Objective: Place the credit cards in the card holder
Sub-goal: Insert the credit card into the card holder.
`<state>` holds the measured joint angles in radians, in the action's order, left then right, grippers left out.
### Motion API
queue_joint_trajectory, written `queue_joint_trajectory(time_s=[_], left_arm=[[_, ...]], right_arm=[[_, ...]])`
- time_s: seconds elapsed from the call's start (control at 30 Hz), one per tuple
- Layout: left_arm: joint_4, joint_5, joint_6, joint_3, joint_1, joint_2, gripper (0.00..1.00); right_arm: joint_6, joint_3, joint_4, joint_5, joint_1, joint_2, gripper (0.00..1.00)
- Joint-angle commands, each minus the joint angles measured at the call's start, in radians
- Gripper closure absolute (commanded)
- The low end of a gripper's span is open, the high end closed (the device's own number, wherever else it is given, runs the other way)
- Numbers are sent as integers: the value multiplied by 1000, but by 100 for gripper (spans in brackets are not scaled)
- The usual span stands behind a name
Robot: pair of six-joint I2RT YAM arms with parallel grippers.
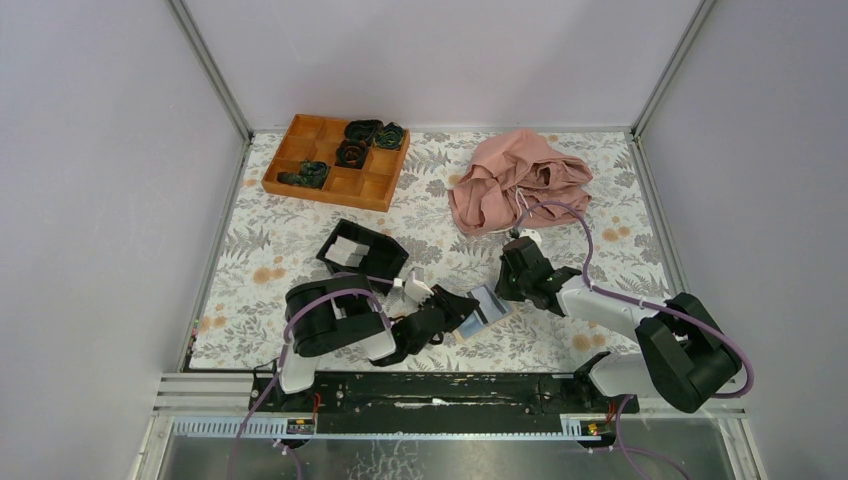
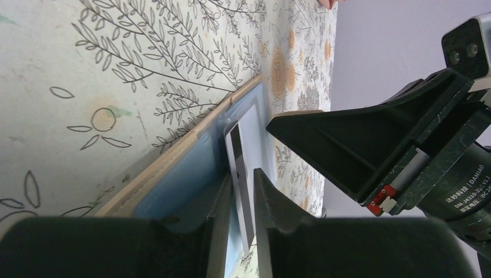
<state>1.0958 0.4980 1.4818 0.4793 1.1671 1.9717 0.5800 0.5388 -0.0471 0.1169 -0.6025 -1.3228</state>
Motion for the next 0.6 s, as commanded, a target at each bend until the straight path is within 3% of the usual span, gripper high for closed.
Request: queue_joint_trajectory(time_s=[0.0,0.1,0.17,0.57], left_arm=[[-32,-10,-30,6,12,25,70],[-36,-11,-26,13,13,33,66],[-36,-12,-23,15,14,37,65],[-30,-15,29,8,14,59,64]], right_arm=[[-52,4,-44,-3,5,34,73],[-77,9,-61,0,4,63,54],[-93,14,-73,-4,4,83,47],[-127,-22,-122,-40,-19,233,37]])
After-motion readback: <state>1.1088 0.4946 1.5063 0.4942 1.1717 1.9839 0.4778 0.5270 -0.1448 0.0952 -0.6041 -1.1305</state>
